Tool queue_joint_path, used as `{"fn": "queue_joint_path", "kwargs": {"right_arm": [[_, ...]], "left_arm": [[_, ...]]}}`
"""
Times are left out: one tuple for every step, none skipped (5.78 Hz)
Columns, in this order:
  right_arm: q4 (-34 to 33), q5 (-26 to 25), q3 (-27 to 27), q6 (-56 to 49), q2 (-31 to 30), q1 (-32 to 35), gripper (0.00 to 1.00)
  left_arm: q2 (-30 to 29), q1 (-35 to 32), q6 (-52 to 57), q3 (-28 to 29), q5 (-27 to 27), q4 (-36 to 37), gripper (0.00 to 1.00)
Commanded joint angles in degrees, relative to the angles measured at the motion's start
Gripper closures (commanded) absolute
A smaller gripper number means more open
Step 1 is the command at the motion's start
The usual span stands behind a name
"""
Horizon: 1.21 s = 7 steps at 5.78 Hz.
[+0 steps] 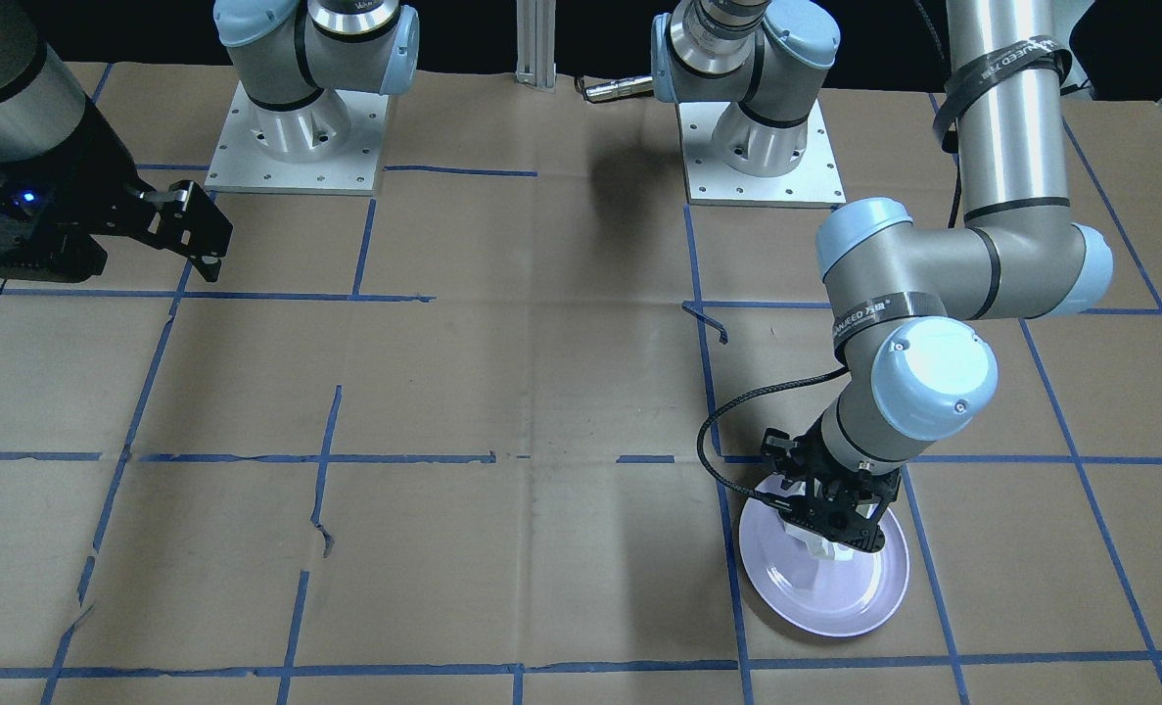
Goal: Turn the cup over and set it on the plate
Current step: 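Lower the mug onto the plate and open the left gripper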
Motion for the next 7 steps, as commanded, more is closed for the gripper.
{"fn": "queue_joint_path", "kwargs": {"right_arm": [[0.0, 0.0, 0.0, 0.0, 0.0, 0.0, 0.0], [0.0, 0.0, 0.0, 0.0, 0.0, 0.0, 0.0], [0.0, 0.0, 0.0, 0.0, 0.0, 0.0, 0.0], [0.0, 0.0, 0.0, 0.0, 0.0, 0.0, 0.0], [0.0, 0.0, 0.0, 0.0, 0.0, 0.0, 0.0], [0.0, 0.0, 0.0, 0.0, 0.0, 0.0, 0.0], [0.0, 0.0, 0.0, 0.0, 0.0, 0.0, 0.0]], "left_arm": [[4.98, -1.57, -8.66, 1.39, -0.19, -2.58, 0.02], [9.02, -2.28, -14.18, 2.62, -1.59, -8.25, 0.02], [13.23, -2.72, -16.58, 4.72, -3.34, -15.97, 0.02], [16.93, -3.51, -18.0, 5.78, -3.36, -19.7, 0.02], [18.88, -3.86, -18.27, 5.27, -3.45, -19.82, 0.02], [19.51, -3.69, -18.28, 4.14, -3.1, -19.48, 0.02], [18.47, -3.69, -18.19, 4.91, -3.27, -19.39, 0.02]]}}
